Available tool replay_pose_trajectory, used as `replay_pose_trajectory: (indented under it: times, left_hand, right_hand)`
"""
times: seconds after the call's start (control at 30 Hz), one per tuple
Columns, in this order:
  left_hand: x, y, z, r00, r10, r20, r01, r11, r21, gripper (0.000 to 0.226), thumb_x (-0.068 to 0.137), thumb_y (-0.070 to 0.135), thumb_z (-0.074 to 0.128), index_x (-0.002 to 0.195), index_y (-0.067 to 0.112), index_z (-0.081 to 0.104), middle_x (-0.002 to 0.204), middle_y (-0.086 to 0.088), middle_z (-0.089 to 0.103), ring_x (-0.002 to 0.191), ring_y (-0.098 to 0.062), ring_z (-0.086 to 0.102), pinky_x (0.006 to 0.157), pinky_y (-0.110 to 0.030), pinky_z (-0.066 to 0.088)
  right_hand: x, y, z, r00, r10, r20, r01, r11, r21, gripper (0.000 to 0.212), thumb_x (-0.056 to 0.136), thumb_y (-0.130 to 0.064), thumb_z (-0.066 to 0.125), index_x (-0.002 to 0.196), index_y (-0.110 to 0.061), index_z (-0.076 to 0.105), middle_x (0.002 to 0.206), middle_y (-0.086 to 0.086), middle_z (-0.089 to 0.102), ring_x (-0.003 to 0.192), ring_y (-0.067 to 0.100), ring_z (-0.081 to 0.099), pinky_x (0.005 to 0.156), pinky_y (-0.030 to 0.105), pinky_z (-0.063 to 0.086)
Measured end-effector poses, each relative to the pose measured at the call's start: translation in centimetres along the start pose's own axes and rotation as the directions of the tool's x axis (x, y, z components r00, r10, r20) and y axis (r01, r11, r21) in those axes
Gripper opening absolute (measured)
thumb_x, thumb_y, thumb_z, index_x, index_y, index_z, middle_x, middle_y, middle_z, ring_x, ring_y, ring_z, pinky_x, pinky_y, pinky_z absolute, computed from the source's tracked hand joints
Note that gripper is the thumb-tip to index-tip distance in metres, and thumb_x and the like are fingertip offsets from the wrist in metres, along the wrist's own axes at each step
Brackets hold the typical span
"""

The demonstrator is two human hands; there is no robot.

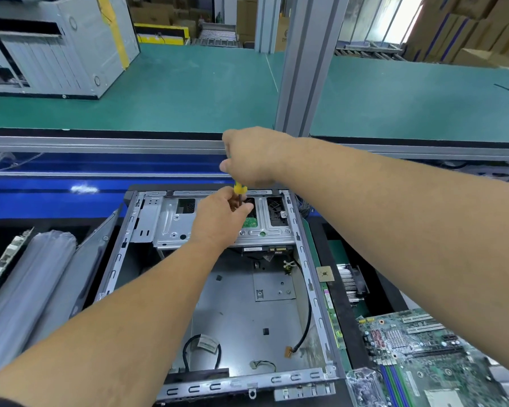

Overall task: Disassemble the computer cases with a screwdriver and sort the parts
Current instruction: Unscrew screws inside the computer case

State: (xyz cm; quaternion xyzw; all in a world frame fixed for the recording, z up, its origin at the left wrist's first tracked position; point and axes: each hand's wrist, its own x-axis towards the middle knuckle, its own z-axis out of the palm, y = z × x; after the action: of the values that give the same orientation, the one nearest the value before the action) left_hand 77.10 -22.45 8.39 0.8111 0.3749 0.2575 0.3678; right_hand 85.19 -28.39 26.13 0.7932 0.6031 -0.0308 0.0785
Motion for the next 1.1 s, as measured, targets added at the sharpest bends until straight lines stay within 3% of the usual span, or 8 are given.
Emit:
replay_pose_trajectory:
  times: [0.13,0.2,0.37,0.5,0.63,0.8,0.9,1.1]
  left_hand:
    - [-0.2,-0.1,-0.1,1.000,0.013,0.000,-0.013,1.000,-0.023,0.008,0.098,0.026,0.067,0.102,0.025,0.074,0.087,0.011,0.072,0.081,-0.008,0.067,0.081,-0.033,0.057]
    - [-0.2,0.1,0.1,1.000,-0.005,-0.026,0.005,1.000,-0.010,0.007,0.098,0.030,0.069,0.098,0.024,0.072,0.084,0.010,0.072,0.078,-0.010,0.066,0.076,-0.032,0.055]
    - [-0.1,0.2,0.3,0.997,-0.040,-0.059,0.042,0.998,0.036,0.020,0.095,0.037,0.073,0.091,0.019,0.066,0.075,0.008,0.067,0.071,-0.012,0.063,0.068,-0.030,0.048]
    - [-0.1,0.1,0.2,1.000,-0.007,-0.019,0.008,0.999,0.052,0.010,0.098,0.033,0.069,0.093,0.025,0.065,0.078,0.012,0.068,0.073,-0.005,0.062,0.069,-0.028,0.047]
    - [-0.2,0.0,0.2,0.999,0.030,-0.011,-0.030,0.998,0.064,0.007,0.099,0.030,0.066,0.097,0.024,0.068,0.085,0.008,0.072,0.081,-0.017,0.065,0.075,-0.033,0.053]
    - [0.0,0.0,0.5,0.996,-0.029,-0.082,0.036,0.995,0.091,0.026,0.093,0.042,0.073,0.084,0.023,0.058,0.074,0.008,0.064,0.074,-0.020,0.061,0.066,-0.032,0.042]
    - [-0.1,0.1,0.6,0.997,-0.026,-0.071,0.031,0.997,0.074,0.029,0.090,0.045,0.077,0.088,0.021,0.059,0.077,0.007,0.065,0.075,-0.018,0.062,0.067,-0.034,0.048]
    - [0.0,0.3,0.4,0.999,0.052,-0.005,-0.051,0.990,0.133,0.026,0.086,0.024,0.077,0.110,0.024,0.066,0.079,0.013,0.057,0.072,-0.002,0.054,0.064,-0.020,0.043]
  right_hand:
    - [-0.3,0.2,-1.5,0.987,-0.005,0.160,0.001,1.000,0.021,0.029,0.095,-0.003,0.049,0.121,-0.014,0.053,0.113,0.007,0.060,0.098,0.030,0.065,0.072,0.041,0.056]
    - [-0.3,0.4,-1.3,0.988,0.012,0.151,-0.026,0.996,0.090,0.026,0.095,-0.008,0.048,0.120,-0.015,0.051,0.110,0.009,0.062,0.088,0.026,0.061,0.062,0.036,0.050]
    - [0.2,0.6,0.5,0.999,0.040,0.001,-0.040,0.986,0.163,0.030,0.105,-0.044,0.048,0.122,-0.019,0.044,0.092,-0.002,0.055,0.085,0.021,0.055,0.064,0.035,0.040]
    - [0.5,0.9,1.2,0.998,0.019,-0.059,-0.008,0.984,0.180,0.012,0.102,-0.015,0.052,0.113,-0.018,0.048,0.095,0.003,0.063,0.080,0.020,0.056,0.054,0.032,0.036]
    - [-0.1,1.0,-0.3,0.997,-0.059,0.056,0.034,0.926,0.376,0.033,0.091,0.000,0.049,0.115,-0.021,0.056,0.095,0.000,0.059,0.074,0.016,0.053,0.048,0.025,0.040]
    - [0.1,0.7,0.5,0.999,0.028,-0.029,-0.018,0.952,0.305,0.018,0.092,-0.030,0.060,0.108,-0.021,0.056,0.088,-0.003,0.058,0.079,0.017,0.057,0.056,0.029,0.037]
    - [0.3,0.8,1.1,0.987,0.104,-0.119,-0.078,0.975,0.210,0.031,0.101,-0.053,0.051,0.103,-0.021,0.053,0.090,-0.003,0.058,0.082,0.019,0.055,0.062,0.033,0.037]
    - [0.0,1.4,0.8,0.998,0.049,-0.049,-0.036,0.969,0.244,0.017,0.102,-0.013,0.055,0.119,-0.015,0.053,0.103,0.004,0.063,0.088,0.021,0.058,0.062,0.032,0.043]
